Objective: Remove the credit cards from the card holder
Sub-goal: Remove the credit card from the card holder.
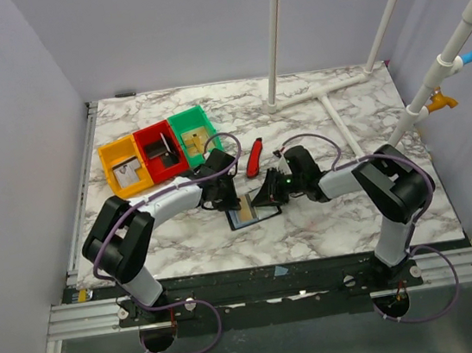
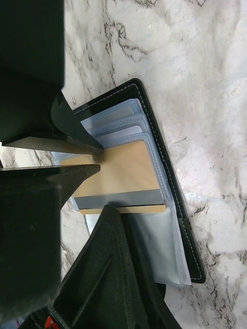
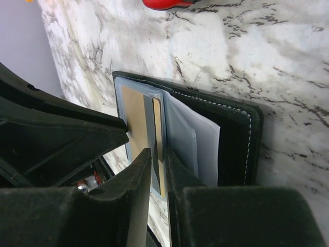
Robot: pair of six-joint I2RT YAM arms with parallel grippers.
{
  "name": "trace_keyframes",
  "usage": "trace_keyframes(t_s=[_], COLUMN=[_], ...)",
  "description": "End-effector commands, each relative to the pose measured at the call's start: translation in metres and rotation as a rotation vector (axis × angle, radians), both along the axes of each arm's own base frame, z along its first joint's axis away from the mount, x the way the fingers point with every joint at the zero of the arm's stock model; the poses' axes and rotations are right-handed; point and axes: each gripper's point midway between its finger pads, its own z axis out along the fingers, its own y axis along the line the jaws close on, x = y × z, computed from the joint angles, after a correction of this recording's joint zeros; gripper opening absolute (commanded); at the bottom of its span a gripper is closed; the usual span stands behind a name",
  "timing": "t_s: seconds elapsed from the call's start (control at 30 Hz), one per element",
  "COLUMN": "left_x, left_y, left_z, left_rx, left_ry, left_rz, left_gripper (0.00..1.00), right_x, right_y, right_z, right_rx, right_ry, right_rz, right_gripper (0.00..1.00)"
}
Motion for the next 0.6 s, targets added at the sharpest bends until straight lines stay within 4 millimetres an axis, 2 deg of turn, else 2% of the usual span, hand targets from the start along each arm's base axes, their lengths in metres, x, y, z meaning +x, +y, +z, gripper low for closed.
trace_keyframes(t_s=[0.0, 0.47, 0.57], left_x=[-0.0063, -0.0083, -0.0090], left_y=[0.0069, 0.0074, 0.0078], left_z=[-0.0180, -0.0220, -0.0216], left_rx=[0.054, 0.054, 0.053], left_ry=[0.039, 0.047, 0.047], left_rz=[0.002, 0.003, 0.004], left_gripper=[0.16, 0.16, 0.16], right_x=[-0.0079, -0.0093, -0.0090], right_y=[0.0090, 0.0138, 0.0140], right_z=[0.0080, 0.0111, 0.0104], right_rx=[0.113, 0.204, 0.213], right_ry=[0.030, 0.078, 0.084], right_rz=[0.048, 0.050, 0.047], right_gripper=[0.20, 0.13, 0.07])
